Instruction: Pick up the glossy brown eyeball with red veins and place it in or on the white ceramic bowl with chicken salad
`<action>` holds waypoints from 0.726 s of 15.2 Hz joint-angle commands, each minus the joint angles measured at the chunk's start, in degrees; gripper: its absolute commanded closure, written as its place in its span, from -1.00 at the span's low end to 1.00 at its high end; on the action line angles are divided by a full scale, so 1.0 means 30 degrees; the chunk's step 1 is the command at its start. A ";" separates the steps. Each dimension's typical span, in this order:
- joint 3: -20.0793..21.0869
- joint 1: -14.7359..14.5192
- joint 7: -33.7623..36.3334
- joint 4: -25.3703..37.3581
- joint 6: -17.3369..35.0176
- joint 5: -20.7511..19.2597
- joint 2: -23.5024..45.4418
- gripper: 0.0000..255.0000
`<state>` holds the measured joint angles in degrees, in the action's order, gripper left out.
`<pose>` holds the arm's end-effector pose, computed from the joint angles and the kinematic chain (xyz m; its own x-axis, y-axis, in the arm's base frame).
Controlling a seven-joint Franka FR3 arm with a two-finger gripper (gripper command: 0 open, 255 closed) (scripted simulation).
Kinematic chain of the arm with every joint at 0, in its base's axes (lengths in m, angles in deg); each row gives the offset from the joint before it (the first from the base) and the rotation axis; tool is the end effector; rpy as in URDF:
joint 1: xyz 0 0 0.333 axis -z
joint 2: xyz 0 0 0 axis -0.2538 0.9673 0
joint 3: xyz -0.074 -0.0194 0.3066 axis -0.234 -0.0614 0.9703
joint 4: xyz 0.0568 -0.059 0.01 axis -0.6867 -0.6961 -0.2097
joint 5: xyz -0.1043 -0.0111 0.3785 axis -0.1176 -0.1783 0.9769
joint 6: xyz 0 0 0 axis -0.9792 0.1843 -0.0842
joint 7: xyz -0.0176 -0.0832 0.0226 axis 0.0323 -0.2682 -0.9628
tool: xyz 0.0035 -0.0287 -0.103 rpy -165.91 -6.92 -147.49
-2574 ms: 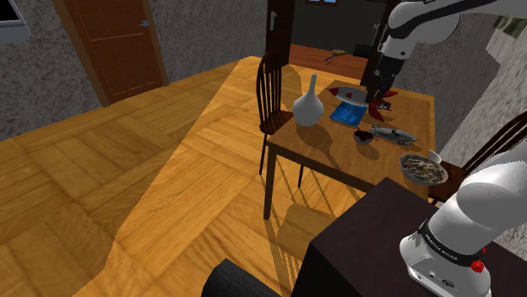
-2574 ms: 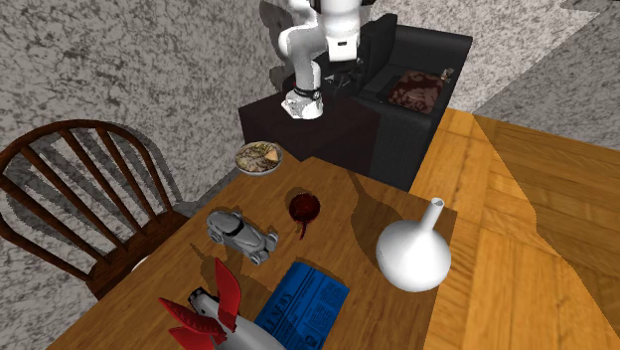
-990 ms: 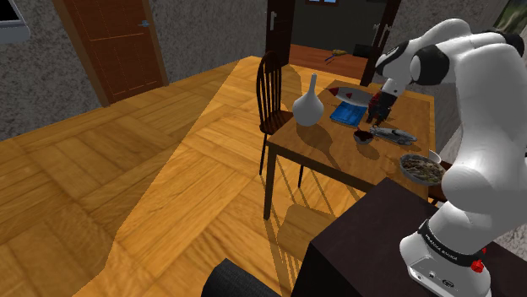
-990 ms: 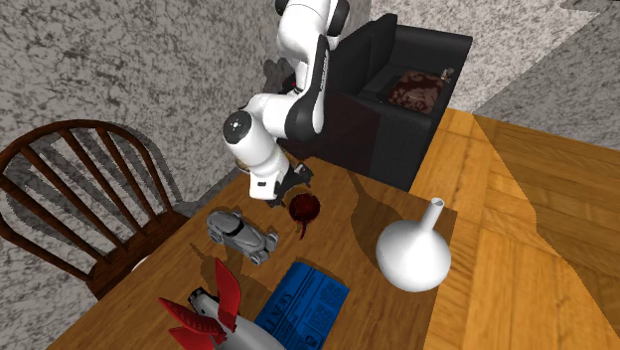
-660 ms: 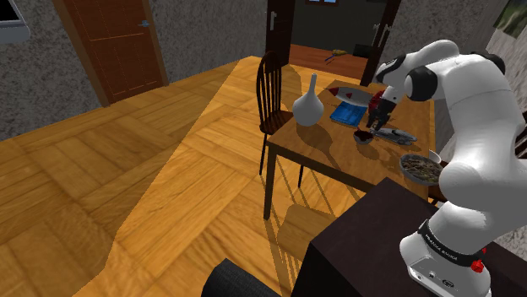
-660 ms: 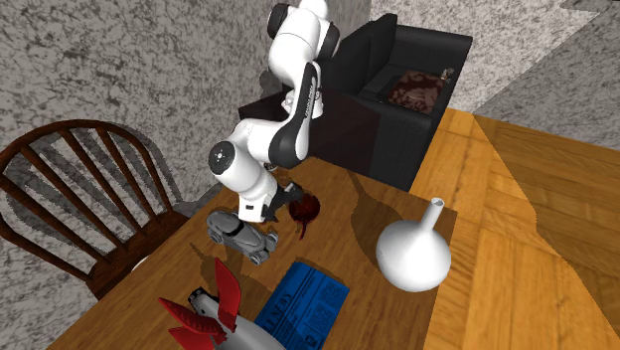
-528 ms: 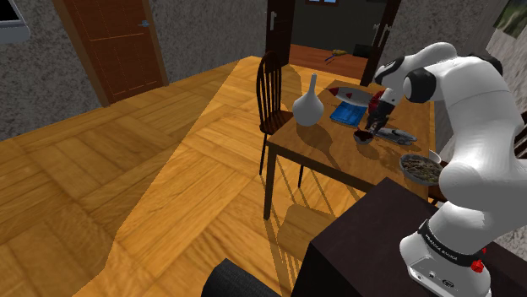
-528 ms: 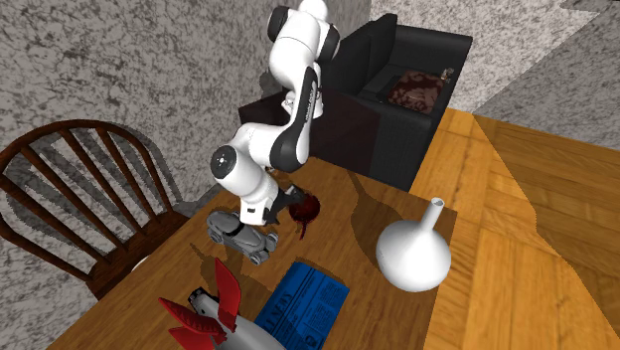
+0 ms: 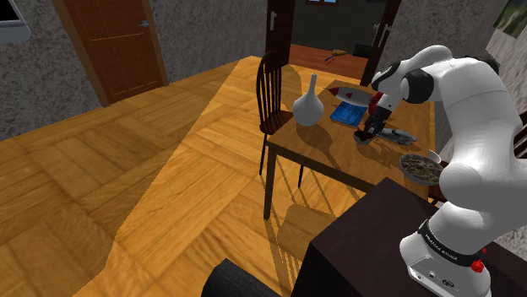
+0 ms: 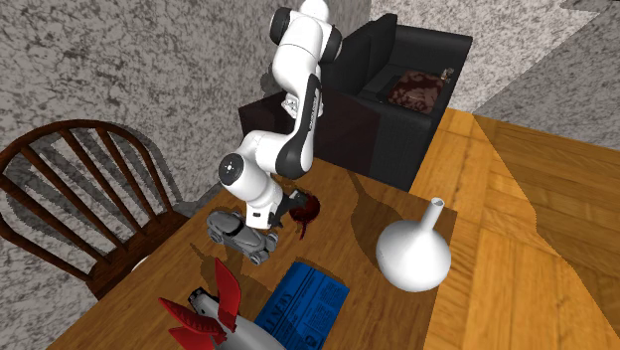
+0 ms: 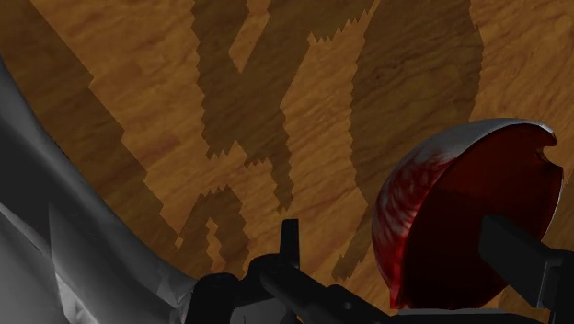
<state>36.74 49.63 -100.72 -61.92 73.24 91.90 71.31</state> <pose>0.4667 -0.5279 0.1554 0.9808 -0.1721 -0.0918 -0.1950 -0.8741 -0.4450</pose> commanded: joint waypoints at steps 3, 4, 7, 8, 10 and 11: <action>0.0004 0.0002 -0.0001 0.0008 0.0013 0.0005 0.0016 -1.00; 0.0004 0.0001 -0.0002 0.0006 0.0012 0.0004 0.0014 -1.00; 0.0004 0.0001 -0.0002 0.0006 0.0012 0.0004 0.0014 1.00; 0.0004 0.0001 -0.0002 0.0006 0.0012 0.0004 0.0014 1.00; 0.0003 0.0000 -0.0002 0.0004 0.0013 0.0005 0.0012 1.00; 0.0003 0.0001 -0.0002 0.0004 0.0012 0.0004 0.0012 1.00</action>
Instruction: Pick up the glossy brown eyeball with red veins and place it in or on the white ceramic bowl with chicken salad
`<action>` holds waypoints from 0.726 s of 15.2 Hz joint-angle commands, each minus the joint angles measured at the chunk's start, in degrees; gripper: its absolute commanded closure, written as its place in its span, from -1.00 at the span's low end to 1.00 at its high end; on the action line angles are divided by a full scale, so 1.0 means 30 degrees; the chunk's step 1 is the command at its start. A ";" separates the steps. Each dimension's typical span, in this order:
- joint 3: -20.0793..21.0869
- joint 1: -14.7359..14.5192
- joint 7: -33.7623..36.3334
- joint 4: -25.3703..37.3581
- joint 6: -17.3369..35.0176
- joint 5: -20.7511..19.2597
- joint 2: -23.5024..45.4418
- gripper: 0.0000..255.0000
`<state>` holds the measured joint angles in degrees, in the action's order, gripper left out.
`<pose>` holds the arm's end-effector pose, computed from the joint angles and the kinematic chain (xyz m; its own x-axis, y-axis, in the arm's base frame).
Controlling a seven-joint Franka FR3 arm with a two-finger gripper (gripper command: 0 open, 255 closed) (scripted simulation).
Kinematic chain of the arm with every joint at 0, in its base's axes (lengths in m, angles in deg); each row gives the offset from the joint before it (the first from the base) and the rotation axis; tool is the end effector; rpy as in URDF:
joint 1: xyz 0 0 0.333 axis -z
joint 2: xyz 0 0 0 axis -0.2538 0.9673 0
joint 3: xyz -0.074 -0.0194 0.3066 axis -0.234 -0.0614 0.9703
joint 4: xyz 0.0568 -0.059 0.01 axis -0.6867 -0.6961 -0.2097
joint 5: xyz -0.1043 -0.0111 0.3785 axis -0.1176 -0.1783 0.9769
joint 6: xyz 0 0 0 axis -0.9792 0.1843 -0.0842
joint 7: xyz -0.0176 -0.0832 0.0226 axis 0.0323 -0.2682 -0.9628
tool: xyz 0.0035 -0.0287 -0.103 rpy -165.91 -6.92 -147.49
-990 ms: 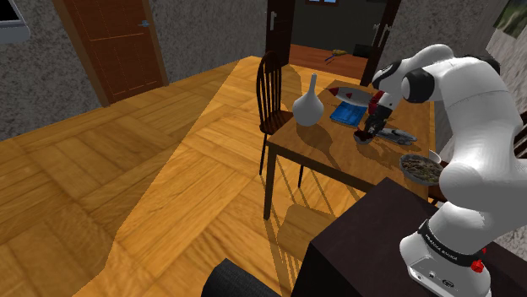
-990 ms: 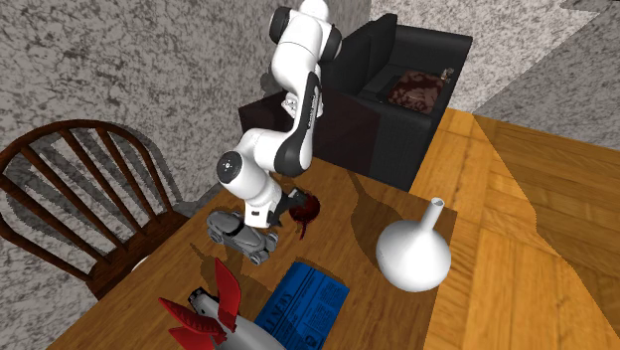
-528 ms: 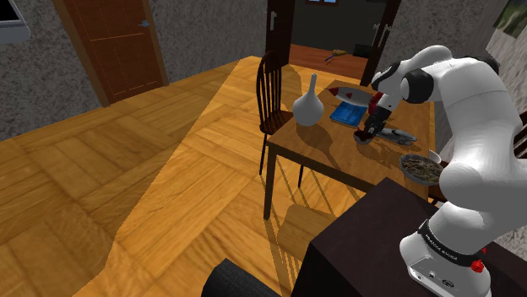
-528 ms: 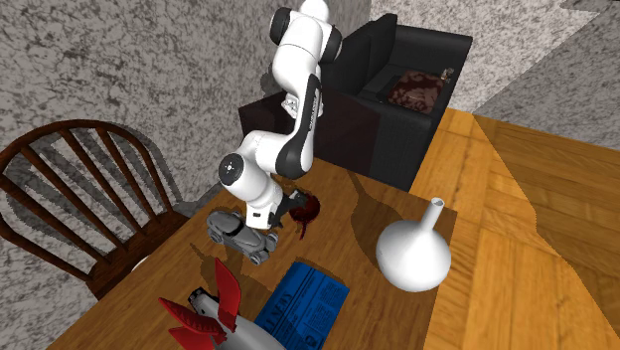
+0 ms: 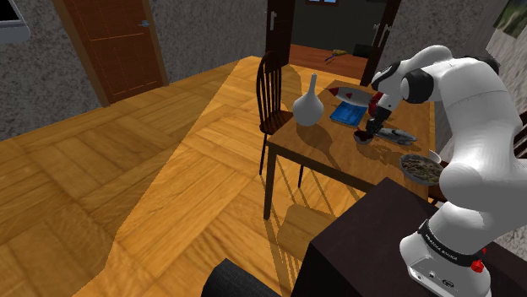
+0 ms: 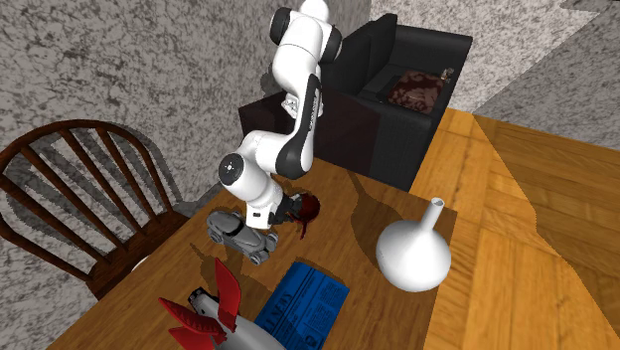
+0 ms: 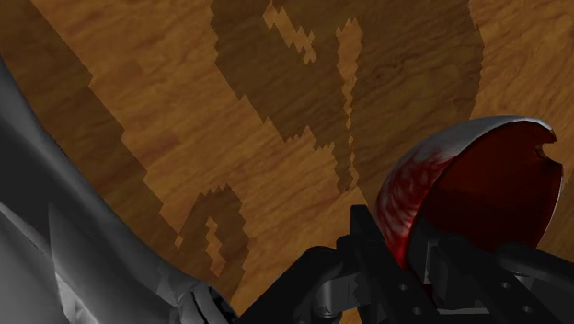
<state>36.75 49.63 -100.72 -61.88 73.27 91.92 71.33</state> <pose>0.4669 -0.5279 0.1554 0.9809 -0.1721 -0.0910 -0.1947 -0.8743 -0.4447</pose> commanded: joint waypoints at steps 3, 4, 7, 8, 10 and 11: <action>-0.0001 0.0002 -0.0001 -0.0003 0.0003 -0.0002 0.0011 1.00; -0.0043 -0.0027 0.0034 -0.0061 -0.0113 -0.0045 -0.0167 1.00; -0.0165 -0.0103 0.0149 -0.0191 -0.0478 -0.0177 -0.0677 1.00; -0.0204 -0.0126 0.0190 -0.0224 -0.0604 -0.0221 -0.0842 1.00; -0.0281 -0.0169 0.0275 -0.0273 -0.0862 -0.0311 -0.1164 1.00; -0.0319 -0.0189 0.0320 -0.0289 -0.0994 -0.0356 -0.1321 1.00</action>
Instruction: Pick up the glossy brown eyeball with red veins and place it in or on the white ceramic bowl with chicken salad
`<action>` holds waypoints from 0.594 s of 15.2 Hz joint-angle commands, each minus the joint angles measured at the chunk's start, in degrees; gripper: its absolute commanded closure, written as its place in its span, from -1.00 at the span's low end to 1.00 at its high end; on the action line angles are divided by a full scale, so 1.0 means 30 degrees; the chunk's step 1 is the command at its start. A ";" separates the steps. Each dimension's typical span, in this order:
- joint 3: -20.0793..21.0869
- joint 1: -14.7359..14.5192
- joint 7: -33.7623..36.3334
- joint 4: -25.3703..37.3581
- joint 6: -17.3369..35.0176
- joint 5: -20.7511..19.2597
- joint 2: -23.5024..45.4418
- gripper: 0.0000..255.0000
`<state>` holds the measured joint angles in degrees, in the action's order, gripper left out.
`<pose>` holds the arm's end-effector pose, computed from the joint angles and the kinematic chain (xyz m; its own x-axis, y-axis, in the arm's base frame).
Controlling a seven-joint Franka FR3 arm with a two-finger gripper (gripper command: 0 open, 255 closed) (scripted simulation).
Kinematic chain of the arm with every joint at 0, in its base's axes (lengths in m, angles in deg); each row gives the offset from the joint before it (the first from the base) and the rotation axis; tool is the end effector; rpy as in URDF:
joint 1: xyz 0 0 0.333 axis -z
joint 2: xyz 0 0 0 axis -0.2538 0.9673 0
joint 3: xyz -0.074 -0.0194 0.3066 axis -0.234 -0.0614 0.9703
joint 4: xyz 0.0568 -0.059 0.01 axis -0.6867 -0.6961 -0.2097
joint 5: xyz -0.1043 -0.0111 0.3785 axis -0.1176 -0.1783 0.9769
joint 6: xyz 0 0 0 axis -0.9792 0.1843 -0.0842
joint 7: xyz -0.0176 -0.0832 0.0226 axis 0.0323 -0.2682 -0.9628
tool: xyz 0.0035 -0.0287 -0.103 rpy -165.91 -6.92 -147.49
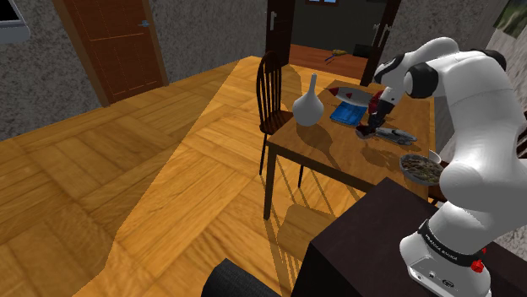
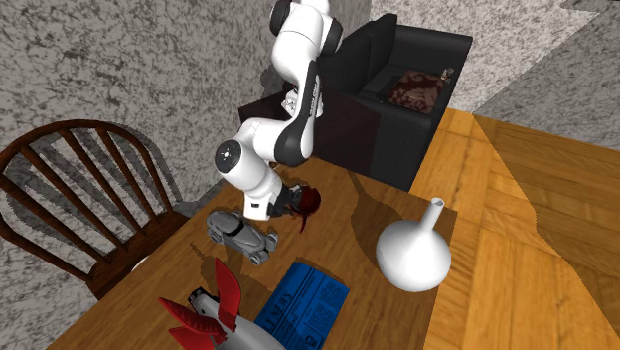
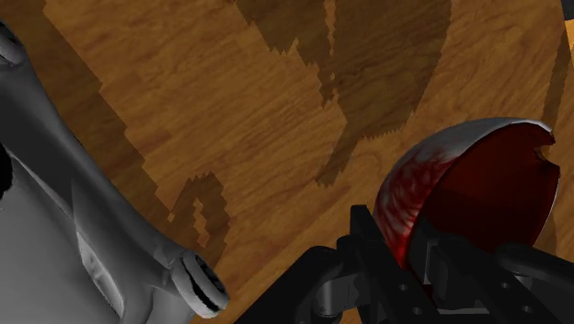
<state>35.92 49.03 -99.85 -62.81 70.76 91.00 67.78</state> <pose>0.4673 -0.5271 0.1919 0.9808 -0.1721 -0.0915 -0.1949 -0.8743 -0.4446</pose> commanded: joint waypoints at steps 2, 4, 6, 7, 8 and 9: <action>-0.0115 -0.0027 0.0122 0.0004 -0.0426 -0.0140 -0.0443 1.00; -0.0186 -0.0057 0.0219 0.0011 -0.0705 -0.0228 -0.0737 1.00; -0.0253 -0.0083 0.0319 0.0040 -0.0993 -0.0316 -0.1019 1.00; -0.0286 -0.0094 0.0371 0.0064 -0.1140 -0.0359 -0.1155 1.00; -0.0317 -0.0103 0.0423 0.0092 -0.1289 -0.0402 -0.1289 1.00; -0.0348 -0.0110 0.0477 0.0127 -0.1440 -0.0445 -0.1420 1.00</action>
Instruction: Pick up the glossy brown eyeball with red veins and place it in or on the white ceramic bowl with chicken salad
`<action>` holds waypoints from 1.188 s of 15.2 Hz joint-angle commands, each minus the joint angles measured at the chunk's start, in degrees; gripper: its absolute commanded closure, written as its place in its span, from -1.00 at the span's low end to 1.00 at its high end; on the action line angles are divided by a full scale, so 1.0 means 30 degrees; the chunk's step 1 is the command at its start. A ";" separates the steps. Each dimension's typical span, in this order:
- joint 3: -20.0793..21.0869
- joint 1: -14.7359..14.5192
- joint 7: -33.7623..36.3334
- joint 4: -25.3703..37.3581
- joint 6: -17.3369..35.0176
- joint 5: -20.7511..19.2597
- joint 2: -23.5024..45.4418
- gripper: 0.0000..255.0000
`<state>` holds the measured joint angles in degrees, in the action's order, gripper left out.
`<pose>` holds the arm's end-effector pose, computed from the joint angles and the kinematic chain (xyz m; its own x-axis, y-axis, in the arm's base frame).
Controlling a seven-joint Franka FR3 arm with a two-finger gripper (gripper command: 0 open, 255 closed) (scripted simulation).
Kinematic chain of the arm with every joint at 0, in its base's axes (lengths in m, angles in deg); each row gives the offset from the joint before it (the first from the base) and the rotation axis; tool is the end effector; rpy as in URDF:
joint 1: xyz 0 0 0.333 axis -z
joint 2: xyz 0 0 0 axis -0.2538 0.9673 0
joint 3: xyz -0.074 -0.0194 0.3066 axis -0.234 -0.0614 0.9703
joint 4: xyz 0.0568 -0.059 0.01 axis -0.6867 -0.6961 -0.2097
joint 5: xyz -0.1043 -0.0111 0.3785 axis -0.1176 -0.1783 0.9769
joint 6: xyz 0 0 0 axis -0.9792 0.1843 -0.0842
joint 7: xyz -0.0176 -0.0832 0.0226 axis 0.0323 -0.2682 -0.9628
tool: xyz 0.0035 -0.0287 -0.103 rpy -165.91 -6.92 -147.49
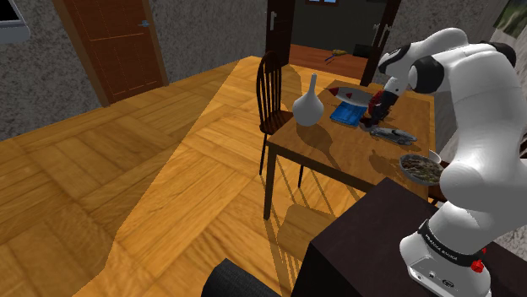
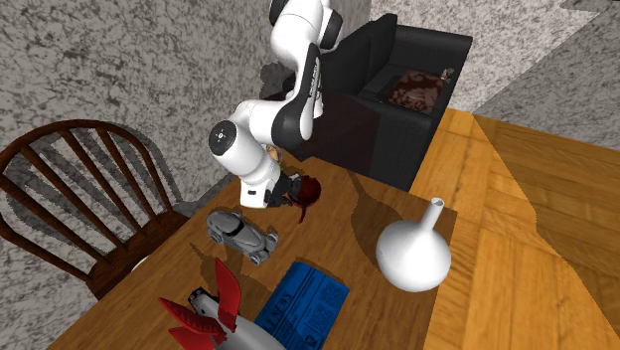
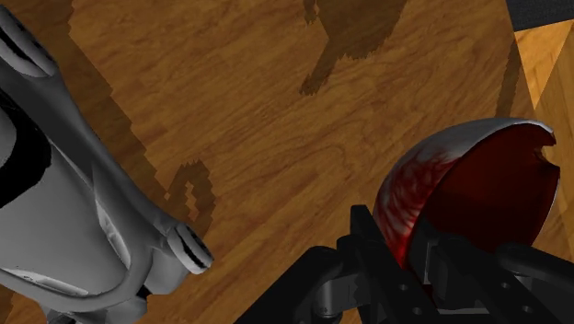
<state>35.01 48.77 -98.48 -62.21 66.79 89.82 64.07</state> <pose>0.4678 -0.5281 0.2396 0.9808 -0.1721 -0.0913 -0.1948 -0.8744 -0.4445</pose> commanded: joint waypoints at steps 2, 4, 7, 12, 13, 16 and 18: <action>-0.0104 -0.0035 0.0128 0.0013 -0.0425 -0.0133 -0.0437 1.00; -0.0160 -0.0040 0.0241 0.0122 -0.0743 -0.0213 -0.0676 1.00; -0.0236 -0.0036 0.0418 0.0332 -0.1237 -0.0327 -0.1011 1.00; -0.0331 -0.0001 0.0694 0.0745 -0.2007 -0.0480 -0.1450 1.00; -0.0546 -0.0184 0.0268 -0.0527 -0.1605 -0.0665 -0.2172 1.00; -0.1167 -0.0590 -0.0863 -0.3802 -0.0582 -0.1242 -0.4083 1.00; -0.1569 -0.0766 -0.1527 -0.5667 -0.0007 -0.1657 -0.5212 1.00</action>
<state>30.93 46.59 -101.99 -76.68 66.18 85.51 50.10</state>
